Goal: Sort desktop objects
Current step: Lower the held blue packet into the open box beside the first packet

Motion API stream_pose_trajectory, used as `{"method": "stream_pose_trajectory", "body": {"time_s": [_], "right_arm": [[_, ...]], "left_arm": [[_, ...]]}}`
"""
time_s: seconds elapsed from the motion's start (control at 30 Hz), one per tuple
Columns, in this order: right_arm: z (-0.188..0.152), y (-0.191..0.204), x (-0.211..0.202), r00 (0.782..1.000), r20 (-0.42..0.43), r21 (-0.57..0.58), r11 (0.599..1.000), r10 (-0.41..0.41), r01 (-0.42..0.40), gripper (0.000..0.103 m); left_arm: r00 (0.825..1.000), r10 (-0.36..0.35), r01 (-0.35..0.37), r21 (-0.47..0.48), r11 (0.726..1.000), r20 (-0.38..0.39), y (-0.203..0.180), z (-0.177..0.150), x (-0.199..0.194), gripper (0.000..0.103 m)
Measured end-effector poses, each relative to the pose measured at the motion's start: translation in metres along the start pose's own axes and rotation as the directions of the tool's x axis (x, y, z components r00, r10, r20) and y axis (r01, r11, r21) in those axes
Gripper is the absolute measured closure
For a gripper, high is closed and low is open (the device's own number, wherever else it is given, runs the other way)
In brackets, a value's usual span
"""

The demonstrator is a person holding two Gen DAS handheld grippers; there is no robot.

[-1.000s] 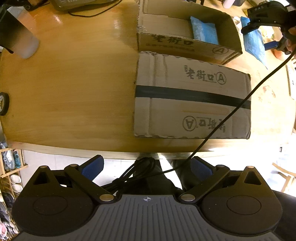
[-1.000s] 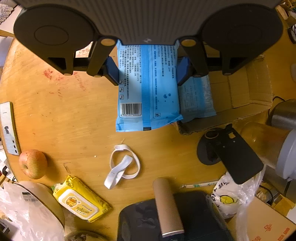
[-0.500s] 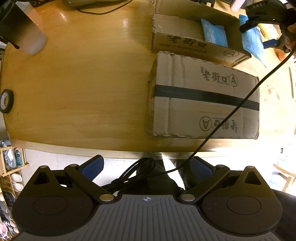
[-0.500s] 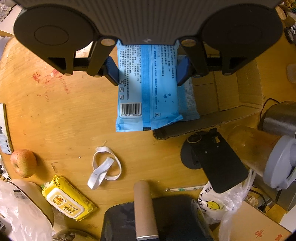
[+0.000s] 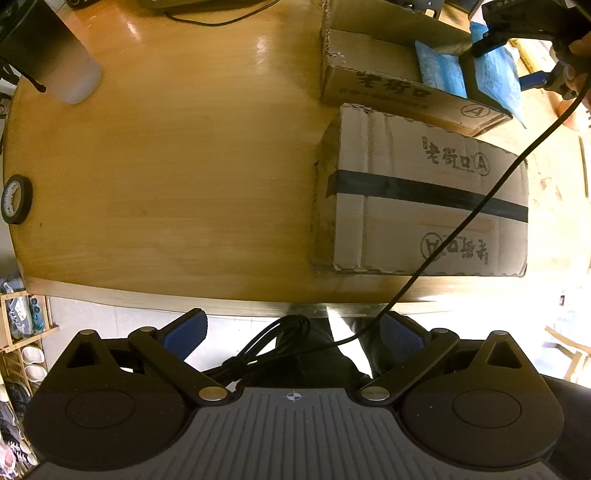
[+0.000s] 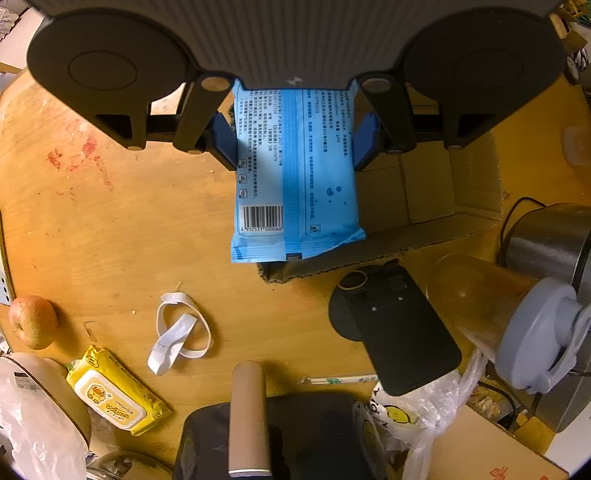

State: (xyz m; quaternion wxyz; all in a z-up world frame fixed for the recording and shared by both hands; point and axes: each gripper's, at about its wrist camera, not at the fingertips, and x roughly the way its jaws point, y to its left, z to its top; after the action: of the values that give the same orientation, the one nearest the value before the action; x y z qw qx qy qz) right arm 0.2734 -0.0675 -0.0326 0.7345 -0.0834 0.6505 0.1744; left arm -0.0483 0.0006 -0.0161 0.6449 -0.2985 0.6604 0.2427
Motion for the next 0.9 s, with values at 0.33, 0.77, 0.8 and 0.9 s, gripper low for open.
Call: {"method": "stream_pose_trajectory", "body": {"time_s": [0.33, 0.77, 0.8, 0.9], "right_arm": [[-0.004, 0.023, 0.004, 1.0, -0.002, -0.007, 1.0, 0.009, -0.009, 0.039], [-0.007, 0.055, 0.006, 1.0, -0.003, -0.029, 0.999, 0.018, -0.018, 0.039], [-0.007, 0.057, 0.006, 1.0, -0.004, -0.031, 0.999, 0.018, -0.018, 0.039], [-0.008, 0.064, 0.007, 1.0, -0.005, -0.037, 0.999, 0.02, -0.02, 0.039]], "left_arm": [[1.0, 0.001, -0.001, 0.002, 1.0, -0.005, 0.008, 0.003, 0.003, 0.0], [1.0, -0.006, 0.006, -0.003, 1.0, -0.008, 0.017, 0.006, 0.006, 0.0], [1.0, -0.006, 0.006, -0.003, 1.0, -0.008, 0.018, 0.006, 0.006, 0.0], [1.0, -0.008, 0.008, -0.005, 1.0, -0.009, 0.021, 0.006, 0.005, 0.0]]}}
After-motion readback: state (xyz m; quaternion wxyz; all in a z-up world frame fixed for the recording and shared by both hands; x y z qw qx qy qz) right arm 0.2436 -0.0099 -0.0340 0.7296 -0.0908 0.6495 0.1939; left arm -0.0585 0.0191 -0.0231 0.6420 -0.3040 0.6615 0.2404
